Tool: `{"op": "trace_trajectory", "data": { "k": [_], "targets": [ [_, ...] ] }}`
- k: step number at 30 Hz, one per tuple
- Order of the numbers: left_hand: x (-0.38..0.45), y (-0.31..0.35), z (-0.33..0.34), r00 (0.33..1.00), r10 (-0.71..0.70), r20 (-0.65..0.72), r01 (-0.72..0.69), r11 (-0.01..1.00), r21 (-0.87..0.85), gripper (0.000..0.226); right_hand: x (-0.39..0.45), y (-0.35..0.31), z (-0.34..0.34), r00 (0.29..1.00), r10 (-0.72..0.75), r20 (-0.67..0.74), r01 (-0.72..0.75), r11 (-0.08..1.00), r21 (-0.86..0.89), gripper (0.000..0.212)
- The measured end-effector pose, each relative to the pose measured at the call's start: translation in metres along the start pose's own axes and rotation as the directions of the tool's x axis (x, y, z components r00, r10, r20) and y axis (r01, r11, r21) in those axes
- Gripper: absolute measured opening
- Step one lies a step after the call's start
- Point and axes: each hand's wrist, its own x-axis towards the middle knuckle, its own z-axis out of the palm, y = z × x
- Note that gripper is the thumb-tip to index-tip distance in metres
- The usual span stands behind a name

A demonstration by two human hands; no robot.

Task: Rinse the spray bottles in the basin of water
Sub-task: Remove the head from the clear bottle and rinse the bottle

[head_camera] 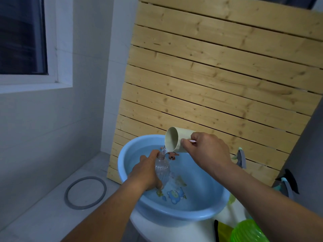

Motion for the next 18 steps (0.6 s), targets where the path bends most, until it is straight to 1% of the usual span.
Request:
{"op": "trace_trajectory", "data": {
  "k": [11,15,18],
  "targets": [
    [-0.002,0.0014,-0.0013,1.0,-0.011,0.005,0.011,1.0,-0.004,0.097,-0.0028,-0.0061,-0.0057,0.993,-0.12,0.01,0.12,0.988,-0.102,0.04],
    [-0.002,0.0015,-0.0011,1.0,-0.012,0.005,0.012,1.0,0.003,0.097,-0.0046,-0.008,-0.0049,0.987,-0.162,-0.02,0.159,0.979,-0.126,0.039],
    [-0.0013,0.0013,-0.0009,1.0,-0.012,0.0,0.012,1.0,0.009,0.097,-0.007,-0.0097,-0.0047,0.974,-0.221,-0.045,0.211,0.964,-0.163,0.039]
  ]
}}
